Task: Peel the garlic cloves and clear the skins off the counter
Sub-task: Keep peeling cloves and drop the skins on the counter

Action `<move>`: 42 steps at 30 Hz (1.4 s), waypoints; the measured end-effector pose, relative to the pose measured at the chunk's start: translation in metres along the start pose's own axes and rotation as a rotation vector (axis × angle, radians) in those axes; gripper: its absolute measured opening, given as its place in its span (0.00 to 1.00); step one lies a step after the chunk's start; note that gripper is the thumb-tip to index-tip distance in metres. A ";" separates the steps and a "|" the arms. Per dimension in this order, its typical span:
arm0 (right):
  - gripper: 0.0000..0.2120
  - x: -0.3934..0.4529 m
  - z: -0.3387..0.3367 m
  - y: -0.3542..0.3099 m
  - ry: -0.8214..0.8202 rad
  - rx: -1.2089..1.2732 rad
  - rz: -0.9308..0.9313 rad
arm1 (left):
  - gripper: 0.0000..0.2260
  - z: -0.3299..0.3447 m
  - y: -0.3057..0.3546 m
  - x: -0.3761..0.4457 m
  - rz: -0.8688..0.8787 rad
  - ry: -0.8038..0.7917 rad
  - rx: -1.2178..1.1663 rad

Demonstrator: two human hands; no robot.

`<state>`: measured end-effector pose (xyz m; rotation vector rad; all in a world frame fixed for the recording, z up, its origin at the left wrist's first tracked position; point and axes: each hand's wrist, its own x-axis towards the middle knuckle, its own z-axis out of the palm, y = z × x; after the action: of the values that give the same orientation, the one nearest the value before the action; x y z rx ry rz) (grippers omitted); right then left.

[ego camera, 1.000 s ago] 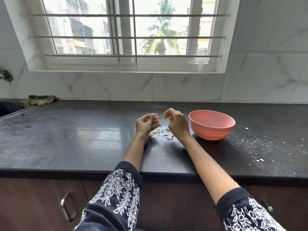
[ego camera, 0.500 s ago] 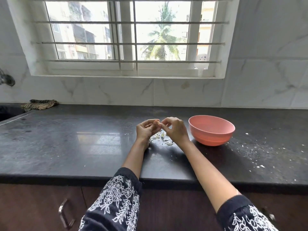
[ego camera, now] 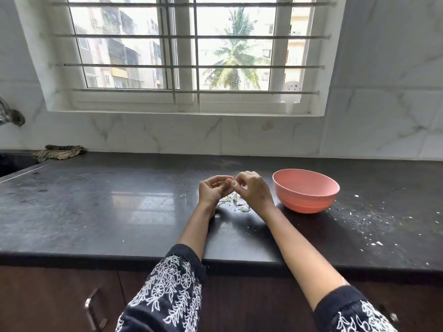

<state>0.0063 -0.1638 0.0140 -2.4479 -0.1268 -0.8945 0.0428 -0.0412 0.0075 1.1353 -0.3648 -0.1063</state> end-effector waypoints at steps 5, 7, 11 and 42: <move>0.05 -0.001 -0.002 0.000 0.059 0.028 0.029 | 0.05 0.000 -0.003 0.001 -0.013 0.010 0.038; 0.04 -0.001 -0.002 0.000 0.086 0.030 0.029 | 0.05 0.001 -0.003 0.001 -0.019 0.030 0.035; 0.16 0.000 0.000 0.000 0.125 0.059 0.004 | 0.05 0.001 -0.001 0.001 -0.020 0.062 0.027; 0.10 0.002 0.001 0.002 0.097 0.098 0.138 | 0.06 0.003 0.002 0.001 -0.022 0.122 -0.013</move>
<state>0.0090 -0.1656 0.0142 -2.2877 0.0320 -0.9216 0.0421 -0.0431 0.0106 1.1273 -0.2429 -0.0579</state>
